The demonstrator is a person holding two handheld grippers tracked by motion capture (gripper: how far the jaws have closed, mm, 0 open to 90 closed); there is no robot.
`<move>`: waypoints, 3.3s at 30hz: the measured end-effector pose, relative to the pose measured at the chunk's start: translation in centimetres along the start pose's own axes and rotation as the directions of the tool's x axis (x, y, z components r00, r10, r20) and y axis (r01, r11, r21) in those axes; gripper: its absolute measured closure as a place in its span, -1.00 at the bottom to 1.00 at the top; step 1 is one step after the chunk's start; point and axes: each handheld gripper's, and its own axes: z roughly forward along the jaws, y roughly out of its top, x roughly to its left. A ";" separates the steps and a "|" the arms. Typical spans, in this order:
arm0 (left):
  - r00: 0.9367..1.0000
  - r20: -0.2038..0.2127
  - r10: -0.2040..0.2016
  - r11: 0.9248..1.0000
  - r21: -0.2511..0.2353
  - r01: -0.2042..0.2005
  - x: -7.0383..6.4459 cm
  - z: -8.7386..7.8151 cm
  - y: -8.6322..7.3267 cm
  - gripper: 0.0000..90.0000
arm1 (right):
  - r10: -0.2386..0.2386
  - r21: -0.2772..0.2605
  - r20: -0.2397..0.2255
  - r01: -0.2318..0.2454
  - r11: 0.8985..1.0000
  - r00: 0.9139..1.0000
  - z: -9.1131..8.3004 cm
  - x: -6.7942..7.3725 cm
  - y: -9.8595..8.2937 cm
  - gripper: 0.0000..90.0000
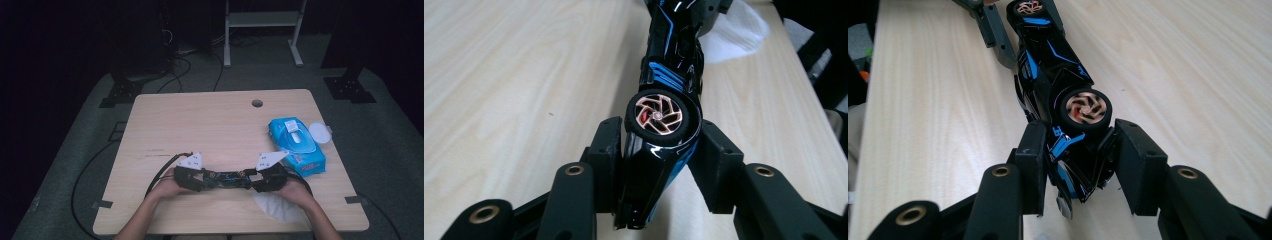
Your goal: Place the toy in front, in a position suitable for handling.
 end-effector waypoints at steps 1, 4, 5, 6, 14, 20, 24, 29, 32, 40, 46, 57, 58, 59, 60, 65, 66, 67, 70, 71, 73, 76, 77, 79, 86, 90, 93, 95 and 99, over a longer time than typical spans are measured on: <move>1.000 -0.009 -0.009 1.000 0.000 0.009 0.1 0.0 0.0 0.24 | 0.002 0.001 0.005 -0.002 1.000 1.000 0.0 -0.2 0.1 0.30; 0.999 -0.031 -0.042 0.999 -0.035 0.041 0.6 -0.3 -0.1 0.22 | 0.002 0.020 0.014 -0.003 1.000 1.000 0.2 -0.7 0.0 0.31; 0.998 -0.035 -0.047 0.998 -0.045 0.046 0.7 -0.5 -0.2 0.21 | 0.007 0.020 0.015 -0.007 1.000 1.000 0.3 -0.9 -0.1 0.31; 0.998 -0.045 -0.048 0.998 -0.049 0.046 0.7 -0.6 -0.3 0.21 | 0.010 0.021 0.017 -0.010 1.000 1.000 0.3 -1.0 -0.2 0.31; 0.998 -0.058 -0.025 0.999 -0.047 0.023 0.5 -0.6 -0.5 0.37 | 0.058 0.028 0.020 -0.059 0.998 0.998 0.2 -1.3 -0.5 0.14; 0.998 -0.059 -0.018 0.999 -0.047 0.015 0.4 -0.6 -0.6 0.43 | 0.114 -0.050 0.074 -0.111 0.993 0.991 -3.4 -1.0 -0.8 -0.17; 0.998 -0.060 -0.013 0.999 -0.045 0.011 0.3 -0.6 -0.6 0.46 | 0.088 -0.022 0.122 -0.086 0.996 0.989 -5.7 -0.2 -2.3 -0.22; 0.998 -0.056 -0.021 0.999 -0.046 0.018 0.3 -0.5 -0.5 0.46 | 0.103 -0.001 0.144 -0.104 0.995 0.984 -7.1 0.4 -5.0 -0.25; 0.996 -0.075 -0.036 0.998 -0.051 0.032 0.3 -0.5 -0.5 0.31 | 0.116 0.031 0.125 -0.120 0.992 0.985 -6.7 0.6 -5.9 -0.26; 0.997 -0.070 -0.026 0.998 -0.051 0.023 0.2 -0.3 -0.5 0.37 | 0.070 0.107 0.159 -0.087 0.990 0.985 -5.7 1.4 -7.6 -0.18; 0.997 -0.072 -0.014 0.999 -0.050 0.010 0.1 -0.3 -0.5 0.45 | 0.074 0.125 0.208 -0.102 0.987 0.975 -5.4 1.5 -8.5 0.28; 0.998 -0.069 0.015 0.998 -0.054 -0.019 0.1 -0.1 -0.6 0.55 | 0.171 -0.051 0.209 -0.164 0.985 0.963 -6.0 1.2 -2.6 0.84; 0.997 -0.069 0.018 0.998 -0.053 -0.021 0.1 -0.1 -0.6 0.55 | 0.155 -0.055 0.212 -0.146 0.988 0.965 -5.7 1.2 -1.5 0.84; 0.997 -0.069 0.021 0.998 -0.052 -0.025 0.1 -0.1 -0.6 0.55 | 0.142 -0.053 0.218 -0.133 0.990 0.966 -5.2 1.2 -0.4 0.84; 0.997 -0.069 0.025 0.998 -0.052 -0.028 0.1 -0.1 -0.6 0.56 | 0.135 -0.058 0.221 -0.125 0.990 0.966 -4.6 1.1 0.5 0.84; 0.997 -0.068 0.030 0.998 -0.056 -0.034 0.1 -0.1 -0.6 0.56 | 0.131 -0.069 0.176 -0.120 0.990 0.976 -0.5 1.4 4.3 0.84; 0.997 -0.066 0.030 0.998 -0.056 -0.034 0.0 -0.1 -0.6 0.56 | 0.128 -0.059 0.169 -0.120 0.991 0.977 0.2 1.5 4.8 0.84; 0.997 -0.066 0.031 0.998 -0.057 -0.034 0.0 -0.1 -0.6 0.57 | 0.112 -0.040 0.159 -0.107 0.993 0.981 1.5 1.8 5.5 0.84; 0.998 -0.061 0.026 0.998 -0.059 -0.029 0.1 -0.1 -0.6 0.57 | 0.114 -0.002 0.155 -0.115 0.993 0.981 3.2 1.7 5.8 0.84; 0.998 -0.059 0.023 0.998 -0.060 -0.027 0.1 -0.1 -0.7 0.57 | 0.122 -0.003 0.154 -0.123 0.992 0.981 3.4 1.6 5.6 0.84; 0.998 -0.058 0.026 0.998 -0.061 -0.029 0.2 -0.1 -0.7 0.57 | 0.149 -0.018 0.163 -0.148 0.989 0.975 2.9 1.2 5.0 0.84; 0.998 -0.055 0.018 0.998 -0.064 -0.022 0.2 -0.1 -0.7 0.57 | 0.171 -0.023 0.205 -0.170 0.985 0.964 1.7 0.5 4.3 0.84; 0.998 -0.056 0.021 0.998 -0.063 -0.024 0.2 0.0 -0.6 0.57 | 0.187 -0.025 0.217 -0.186 0.982 0.958 1.3 0.2 4.0 0.84; 0.998 -0.058 0.026 0.998 -0.060 -0.029 0.1 0.0 -0.6 0.57 | 0.219 -0.029 0.220 -0.218 0.976 0.951 0.8 -0.2 3.7 0.85; 0.997 -0.070 0.026 0.998 -0.053 -0.030 0.2 -0.1 -0.6 0.57 | 0.157 -0.021 0.185 -0.156 0.988 0.970 3.5 2.1 5.6 0.85; 0.998 -0.065 0.022 0.998 -0.063 -0.026 0.3 -0.3 -0.8 0.57 | 0.169 -0.034 0.163 -0.166 0.986 0.972 3.8 2.1 5.8 0.85; 0.998 -0.066 0.024 0.998 -0.063 -0.028 0.3 -0.2 -0.8 0.57 | 0.187 -0.034 0.202 -0.184 0.982 0.961 2.8 1.2 5.0 0.85; 0.997 -0.067 0.026 0.998 -0.059 -0.030 0.3 -0.3 -0.7 0.57 | 0.203 -0.036 0.243 -0.200 0.979 0.949 1.9 0.5 4.4 0.85; 0.997 -0.069 0.028 0.998 -0.058 -0.032 0.3 -0.2 -0.7 0.57 | 0.251 -0.040 0.260 -0.249 0.968 0.932 0.9 -0.3 3.8 0.85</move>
